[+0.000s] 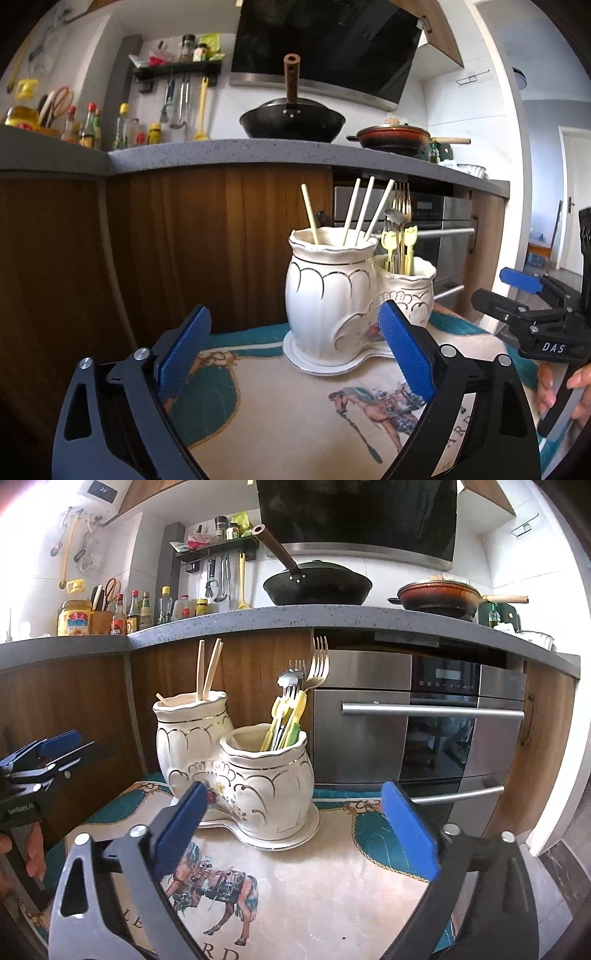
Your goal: Organize utensils
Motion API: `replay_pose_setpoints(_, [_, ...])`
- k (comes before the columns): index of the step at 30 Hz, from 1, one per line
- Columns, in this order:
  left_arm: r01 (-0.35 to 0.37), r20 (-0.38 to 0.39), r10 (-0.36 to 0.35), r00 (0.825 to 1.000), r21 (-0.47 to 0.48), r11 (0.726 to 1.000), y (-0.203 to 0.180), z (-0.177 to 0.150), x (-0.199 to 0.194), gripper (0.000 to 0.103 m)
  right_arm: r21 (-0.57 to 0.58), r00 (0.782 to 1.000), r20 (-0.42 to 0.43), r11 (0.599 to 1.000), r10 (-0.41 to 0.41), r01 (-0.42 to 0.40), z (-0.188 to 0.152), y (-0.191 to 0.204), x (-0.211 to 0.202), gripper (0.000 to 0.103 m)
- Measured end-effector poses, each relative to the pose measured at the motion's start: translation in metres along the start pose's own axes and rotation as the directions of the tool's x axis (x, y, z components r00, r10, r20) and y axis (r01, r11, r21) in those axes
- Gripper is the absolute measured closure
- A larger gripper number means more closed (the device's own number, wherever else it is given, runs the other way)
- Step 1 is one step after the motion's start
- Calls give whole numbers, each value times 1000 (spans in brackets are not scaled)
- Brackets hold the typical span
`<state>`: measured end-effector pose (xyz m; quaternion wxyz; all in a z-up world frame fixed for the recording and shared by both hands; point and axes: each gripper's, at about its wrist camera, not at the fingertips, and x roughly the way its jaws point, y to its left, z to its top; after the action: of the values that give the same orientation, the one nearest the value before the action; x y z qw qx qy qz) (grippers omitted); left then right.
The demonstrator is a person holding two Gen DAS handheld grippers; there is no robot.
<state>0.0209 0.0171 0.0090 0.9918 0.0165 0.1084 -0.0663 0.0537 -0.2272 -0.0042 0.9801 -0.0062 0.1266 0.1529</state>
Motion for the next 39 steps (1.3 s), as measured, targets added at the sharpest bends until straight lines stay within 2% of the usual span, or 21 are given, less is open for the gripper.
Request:
replay_pose_setpoints(3, [-7, 19, 6, 1000, 21, 1000, -4, -1, -1, 8, 2, 1000, 17, 1000, -20, 20, 1, -1, -2, 5])
replay_pose_setpoints(7, [9, 4, -9, 1000, 35, 999, -7, -2, 2, 7, -7, 999, 16, 1000, -30, 30, 0, -1, -2, 5])
replay_pose_setpoints(17, [17, -40, -17, 999, 4, 1000, -4, -5, 8, 6, -23, 1000, 9, 999, -25, 26, 0, 2, 0, 5])
replay_pose_setpoints(39, [20, -39, -20, 999, 7, 1000, -4, -5, 7, 6, -23, 1000, 8, 999, -25, 25, 0, 2, 0, 5])
